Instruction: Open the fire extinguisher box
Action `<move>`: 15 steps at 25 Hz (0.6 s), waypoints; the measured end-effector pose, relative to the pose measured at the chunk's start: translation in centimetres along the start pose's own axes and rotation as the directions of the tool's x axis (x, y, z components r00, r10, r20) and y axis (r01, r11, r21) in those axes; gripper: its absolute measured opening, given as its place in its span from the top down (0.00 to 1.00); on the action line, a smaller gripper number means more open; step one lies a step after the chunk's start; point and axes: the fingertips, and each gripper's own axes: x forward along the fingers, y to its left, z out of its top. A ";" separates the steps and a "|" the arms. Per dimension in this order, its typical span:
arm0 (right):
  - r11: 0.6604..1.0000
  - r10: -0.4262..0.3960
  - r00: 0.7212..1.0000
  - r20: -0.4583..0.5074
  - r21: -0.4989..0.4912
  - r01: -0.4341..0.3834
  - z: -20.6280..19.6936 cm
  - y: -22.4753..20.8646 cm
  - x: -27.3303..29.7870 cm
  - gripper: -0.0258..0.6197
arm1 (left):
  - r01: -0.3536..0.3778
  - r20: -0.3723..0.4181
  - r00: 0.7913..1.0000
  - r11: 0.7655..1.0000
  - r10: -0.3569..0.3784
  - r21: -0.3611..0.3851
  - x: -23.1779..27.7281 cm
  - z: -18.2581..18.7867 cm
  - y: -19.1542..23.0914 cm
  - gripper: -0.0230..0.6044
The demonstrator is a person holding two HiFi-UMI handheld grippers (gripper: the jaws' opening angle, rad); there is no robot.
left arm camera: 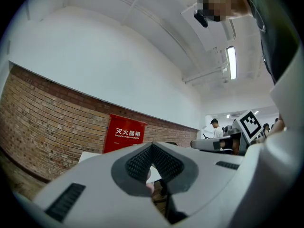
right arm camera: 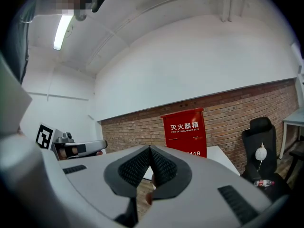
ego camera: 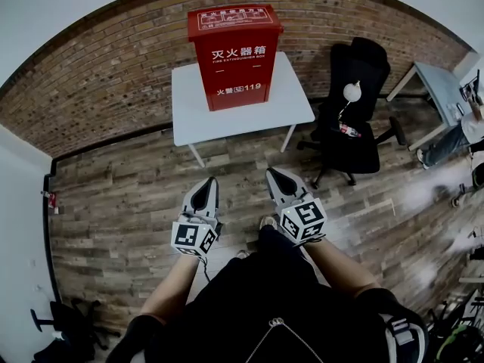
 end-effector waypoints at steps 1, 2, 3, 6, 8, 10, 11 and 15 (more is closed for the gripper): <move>1.000 -0.001 1.000 0.004 -0.002 0.001 0.2 -0.4 0.4 0.93 | 0.001 -0.003 1.000 1.000 -0.001 0.000 0.6 -0.1 0.2 0.89; 1.000 0.001 1.000 0.010 -0.004 0.000 0.5 -0.9 0.8 0.93 | 0.001 -0.004 1.000 1.000 -0.001 0.001 1.2 -0.1 0.4 0.89; 1.000 0.003 1.000 0.017 -0.008 -0.003 0.8 -1.5 1.3 0.93 | 0.001 -0.004 1.000 1.000 -0.001 0.005 1.9 0.0 0.5 0.89; 1.000 0.007 0.999 0.036 -0.027 -0.006 1.6 -3.7 2.9 0.93 | -0.009 -0.001 1.000 1.000 0.009 0.017 4.2 0.0 1.2 0.89; 1.000 0.008 0.999 0.043 -0.028 -0.007 1.9 -5.3 3.9 0.93 | -0.019 -0.002 1.000 1.000 0.019 0.020 5.9 0.0 1.6 0.89; 1.000 0.016 0.999 0.050 -0.025 -0.014 2.5 -6.9 5.1 0.93 | -0.021 -0.003 1.000 0.999 0.021 0.032 7.7 0.2 1.8 0.89; 0.999 0.021 0.998 0.051 -0.027 -0.019 2.8 -7.7 5.7 0.93 | -0.023 -0.003 1.000 0.999 0.023 0.038 8.7 0.3 1.9 0.89; 0.999 0.046 0.998 0.046 -0.024 -0.045 3.8 -11.1 7.7 0.93 | -0.044 0.001 0.999 0.998 0.044 0.038 12.7 0.9 2.1 0.89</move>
